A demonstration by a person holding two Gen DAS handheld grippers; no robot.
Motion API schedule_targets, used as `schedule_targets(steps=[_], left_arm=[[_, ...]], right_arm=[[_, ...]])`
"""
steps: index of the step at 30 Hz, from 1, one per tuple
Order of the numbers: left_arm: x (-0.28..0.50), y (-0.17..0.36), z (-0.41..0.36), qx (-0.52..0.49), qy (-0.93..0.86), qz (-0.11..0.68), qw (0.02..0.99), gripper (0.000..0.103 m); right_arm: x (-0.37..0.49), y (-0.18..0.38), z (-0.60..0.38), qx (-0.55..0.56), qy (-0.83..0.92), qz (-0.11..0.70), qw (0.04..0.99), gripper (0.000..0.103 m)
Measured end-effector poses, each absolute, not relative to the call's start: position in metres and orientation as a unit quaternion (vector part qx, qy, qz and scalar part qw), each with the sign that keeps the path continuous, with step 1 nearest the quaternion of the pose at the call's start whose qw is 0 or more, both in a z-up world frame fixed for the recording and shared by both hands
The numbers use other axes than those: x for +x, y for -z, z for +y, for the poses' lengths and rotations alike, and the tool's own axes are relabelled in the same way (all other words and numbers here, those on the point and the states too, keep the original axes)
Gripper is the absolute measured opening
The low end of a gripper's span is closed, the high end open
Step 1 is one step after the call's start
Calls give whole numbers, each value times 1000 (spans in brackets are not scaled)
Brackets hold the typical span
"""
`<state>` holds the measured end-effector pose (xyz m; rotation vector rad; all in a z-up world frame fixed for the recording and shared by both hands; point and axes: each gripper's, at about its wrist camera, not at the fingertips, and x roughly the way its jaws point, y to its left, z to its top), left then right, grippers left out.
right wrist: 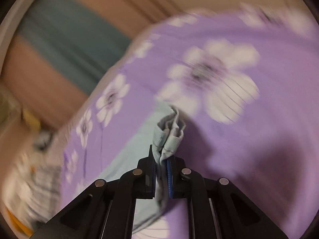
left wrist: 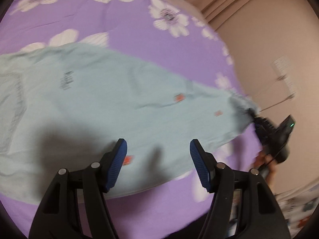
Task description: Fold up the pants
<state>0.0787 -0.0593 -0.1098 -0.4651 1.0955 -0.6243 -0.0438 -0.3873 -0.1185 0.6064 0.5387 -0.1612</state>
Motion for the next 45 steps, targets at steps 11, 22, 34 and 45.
schedule_targets(steps=[11,22,34,45], left_arm=[[119,81,-120,-328,392,488,707,85],[142,130,-107,-380,354,539,663,26],[115,122,-34,-302,278,484,773,16],[98,141,14,-244,182,500,811,26]], right_arm=[[-20,99,-241,120,-71,290,947,12],[-19,132,-169,1,-104,337,936,12],[-11,145,-99,-43,-185,347,919,13],[-6,168,-83,-20,-237,418,877,44]])
